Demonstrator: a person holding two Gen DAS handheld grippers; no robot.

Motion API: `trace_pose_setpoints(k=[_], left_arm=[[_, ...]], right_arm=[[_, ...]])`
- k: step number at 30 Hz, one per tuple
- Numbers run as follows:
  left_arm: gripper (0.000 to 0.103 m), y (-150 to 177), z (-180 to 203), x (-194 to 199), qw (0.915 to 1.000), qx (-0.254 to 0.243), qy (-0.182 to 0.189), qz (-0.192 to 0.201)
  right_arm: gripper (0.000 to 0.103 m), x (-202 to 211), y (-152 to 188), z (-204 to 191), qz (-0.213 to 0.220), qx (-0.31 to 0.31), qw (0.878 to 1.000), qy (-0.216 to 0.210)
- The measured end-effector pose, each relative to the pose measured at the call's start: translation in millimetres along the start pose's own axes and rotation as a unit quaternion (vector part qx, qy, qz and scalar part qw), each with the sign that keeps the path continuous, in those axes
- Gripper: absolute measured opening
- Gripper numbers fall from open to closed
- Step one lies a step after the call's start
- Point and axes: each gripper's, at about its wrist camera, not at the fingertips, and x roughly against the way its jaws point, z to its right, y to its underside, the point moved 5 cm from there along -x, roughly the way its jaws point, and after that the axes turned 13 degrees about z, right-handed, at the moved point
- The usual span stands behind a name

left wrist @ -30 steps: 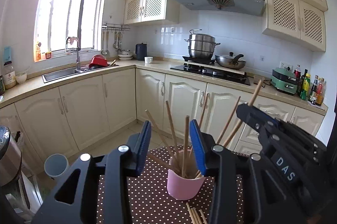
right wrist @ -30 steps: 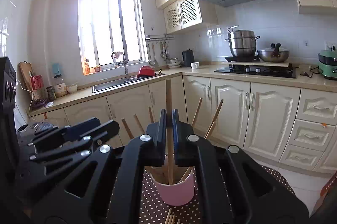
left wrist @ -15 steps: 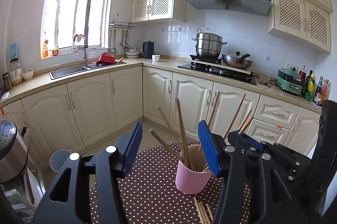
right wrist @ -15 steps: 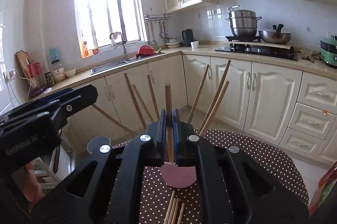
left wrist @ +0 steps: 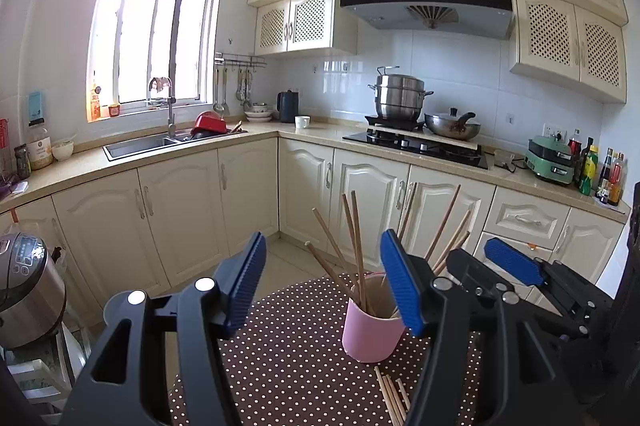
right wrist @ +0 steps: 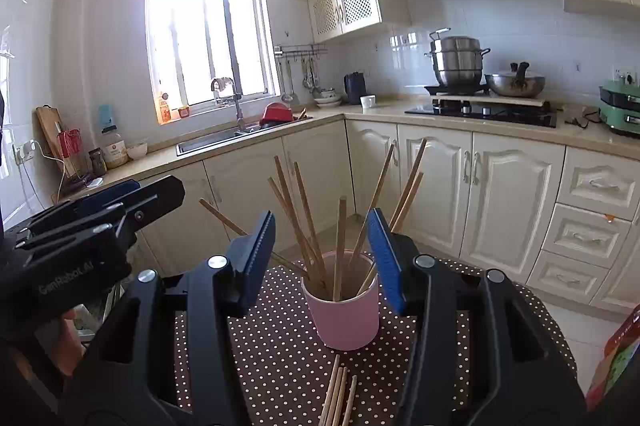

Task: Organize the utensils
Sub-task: 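Move both tools back to the pile and grasp a chopstick with each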

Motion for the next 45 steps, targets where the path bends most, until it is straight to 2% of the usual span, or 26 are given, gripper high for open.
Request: trace_pose_setpoints(k=[9,19,26,32,38,42,45], left_arm=[[0.066,-6.1,-0.2,40.4,0.9997,-0.003,-0.007,0.025],[0.067,-1.8,6.7,82.0,0.9991,-0.013,-0.008,0.041],[0.068,12.5,15.1,97.6,0.9991,-0.027,0.001,0.034],[0.069,38.3,23.5,92.6,0.9993,-0.036,0.007,-0.001],[0.069,73.3,30.2,76.4,0.9974,-0.049,0.015,-0.052],[0.069,102.8,30.0,56.5,0.9929,-0.042,0.030,-0.107],[0.069,129.7,34.2,41.1,0.9858,-0.032,0.045,-0.158]], right_arm=[[0.048,41.2,-10.4,-8.8,0.029,0.012,1.000,0.004],[0.049,81.9,-12.2,-13.2,0.045,0.011,0.999,0.008],[0.051,101.1,-1.8,-12.4,0.042,0.023,0.999,0.019],[0.052,103.9,23.4,-4.1,0.013,0.016,0.999,0.027],[0.054,99.6,52.3,9.0,-0.019,0.003,0.999,0.035],[0.056,93.1,72.9,21.4,-0.044,-0.006,0.998,0.043],[0.056,87.0,92.6,29.3,-0.067,-0.013,0.996,0.049]])
